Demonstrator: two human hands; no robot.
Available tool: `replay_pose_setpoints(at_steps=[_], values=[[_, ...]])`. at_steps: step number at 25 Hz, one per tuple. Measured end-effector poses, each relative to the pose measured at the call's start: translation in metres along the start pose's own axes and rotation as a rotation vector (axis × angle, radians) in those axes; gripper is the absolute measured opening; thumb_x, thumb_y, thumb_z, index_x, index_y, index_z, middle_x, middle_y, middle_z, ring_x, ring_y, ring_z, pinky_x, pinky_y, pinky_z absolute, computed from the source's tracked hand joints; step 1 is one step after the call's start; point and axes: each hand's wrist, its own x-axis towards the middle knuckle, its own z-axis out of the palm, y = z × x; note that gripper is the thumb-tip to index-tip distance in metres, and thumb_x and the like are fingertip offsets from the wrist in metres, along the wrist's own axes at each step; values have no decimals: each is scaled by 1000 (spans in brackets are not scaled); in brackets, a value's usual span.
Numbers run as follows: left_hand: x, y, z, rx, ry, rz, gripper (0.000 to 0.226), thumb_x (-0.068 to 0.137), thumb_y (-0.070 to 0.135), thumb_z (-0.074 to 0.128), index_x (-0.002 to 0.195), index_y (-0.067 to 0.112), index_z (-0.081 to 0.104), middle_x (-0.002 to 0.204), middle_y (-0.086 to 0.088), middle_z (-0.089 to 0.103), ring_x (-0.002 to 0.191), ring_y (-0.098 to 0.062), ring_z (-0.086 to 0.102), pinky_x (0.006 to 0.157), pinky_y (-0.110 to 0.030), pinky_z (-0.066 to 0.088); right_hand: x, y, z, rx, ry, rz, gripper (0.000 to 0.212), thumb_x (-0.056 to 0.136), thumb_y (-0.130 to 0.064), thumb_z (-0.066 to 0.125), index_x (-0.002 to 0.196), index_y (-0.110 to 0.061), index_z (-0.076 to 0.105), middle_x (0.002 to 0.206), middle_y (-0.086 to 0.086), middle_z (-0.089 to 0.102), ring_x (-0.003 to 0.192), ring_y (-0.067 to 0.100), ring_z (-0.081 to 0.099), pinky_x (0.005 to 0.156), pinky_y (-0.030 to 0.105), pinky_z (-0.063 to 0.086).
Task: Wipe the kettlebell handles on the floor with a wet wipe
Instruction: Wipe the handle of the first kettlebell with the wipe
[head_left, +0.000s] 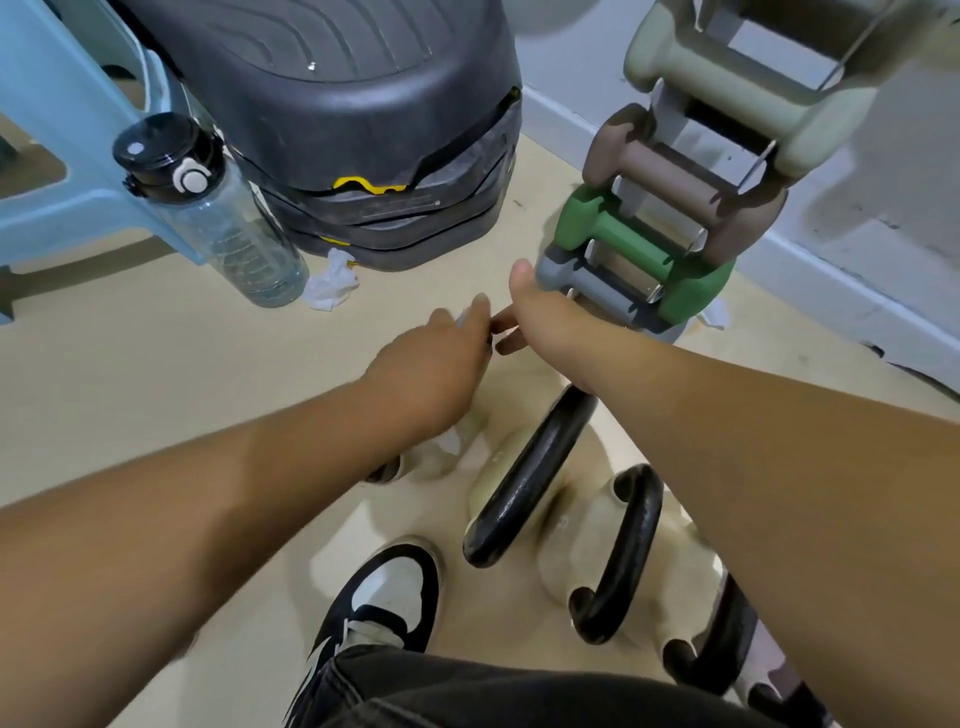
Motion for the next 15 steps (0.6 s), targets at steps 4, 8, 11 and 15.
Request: replay_pose_setpoints(at_steps=[4,8,11,15], values=[[48,39,-25,132,-287,-83,31,97,11,51,126,23,57,81,-1,40,88,-25,47,74,-34,41,5,0,2,-124,188,15,101,77,-79,-1,108,-9,64,131,17,63,124,36,54,111,53,34],[11,19,-12,62,-139,30,54,91,9,53,143,22,42,120,-10,43,103,-31,50,72,-38,41,5,-3,-1,-123,198,32,117,60,-84,2,134,-13,59,142,13,56,132,35,48,112,56,31],[-59,-21,15,-103,111,202,79,89,12,54,156,36,20,129,-7,38,92,-28,48,70,-38,49,-3,-11,4,-161,174,-15,106,72,-80,4,131,-15,63,138,11,58,127,35,50,109,53,36],[-92,-35,27,-316,160,181,82,97,7,50,161,22,1,155,-1,32,106,-19,55,80,-31,49,-6,-2,4,-192,142,-60,83,90,-68,9,108,-21,74,131,10,61,116,30,54,102,46,41]])
